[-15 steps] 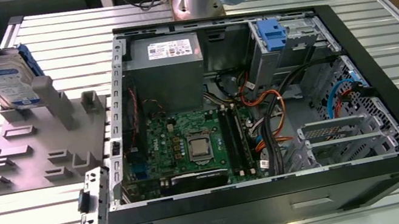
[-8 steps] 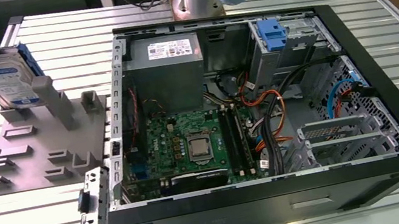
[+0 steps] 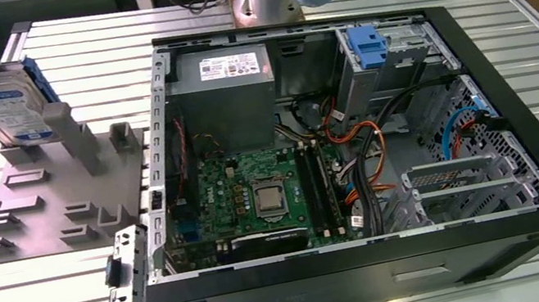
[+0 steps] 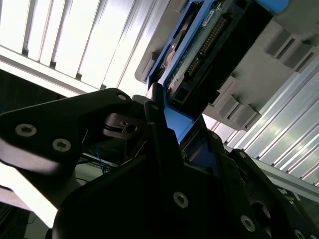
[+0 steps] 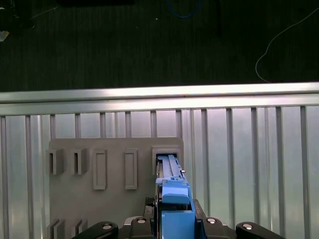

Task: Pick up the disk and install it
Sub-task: 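Pick up the disk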

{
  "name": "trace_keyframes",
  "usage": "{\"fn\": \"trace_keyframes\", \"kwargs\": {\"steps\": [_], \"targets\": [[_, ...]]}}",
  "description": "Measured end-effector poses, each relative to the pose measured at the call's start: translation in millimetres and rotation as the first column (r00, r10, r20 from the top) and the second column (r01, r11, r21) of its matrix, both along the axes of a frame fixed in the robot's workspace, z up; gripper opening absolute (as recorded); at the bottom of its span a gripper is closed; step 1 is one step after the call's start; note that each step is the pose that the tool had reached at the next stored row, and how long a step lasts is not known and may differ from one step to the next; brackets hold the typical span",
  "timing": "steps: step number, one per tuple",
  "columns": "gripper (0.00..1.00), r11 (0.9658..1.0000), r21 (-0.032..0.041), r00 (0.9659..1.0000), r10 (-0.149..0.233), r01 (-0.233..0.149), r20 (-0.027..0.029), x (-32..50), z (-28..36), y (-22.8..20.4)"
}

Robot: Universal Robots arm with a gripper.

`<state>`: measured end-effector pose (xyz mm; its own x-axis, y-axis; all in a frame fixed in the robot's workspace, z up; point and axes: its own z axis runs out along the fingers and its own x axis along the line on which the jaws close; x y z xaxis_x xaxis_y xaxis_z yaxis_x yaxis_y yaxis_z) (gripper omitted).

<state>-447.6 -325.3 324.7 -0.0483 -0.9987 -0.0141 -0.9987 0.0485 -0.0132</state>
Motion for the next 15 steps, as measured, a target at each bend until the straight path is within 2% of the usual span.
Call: {"fn": "trace_keyframes", "kwargs": {"steps": [3, 5, 15], "targets": [[0.36, 1.0000, 0.0000, 1.0000, 0.000, 0.000, -0.0001, 0.0, 0.5, 0.0], [0.36, 1.0000, 0.0000, 1.0000, 0.000, 0.000, -0.0001, 0.0, 3.1, 0.0], [0.36, 1.0000, 0.0000, 1.0000, 0.000, 0.000, -0.0001, 0.0, 5.3, 0.0]]}}
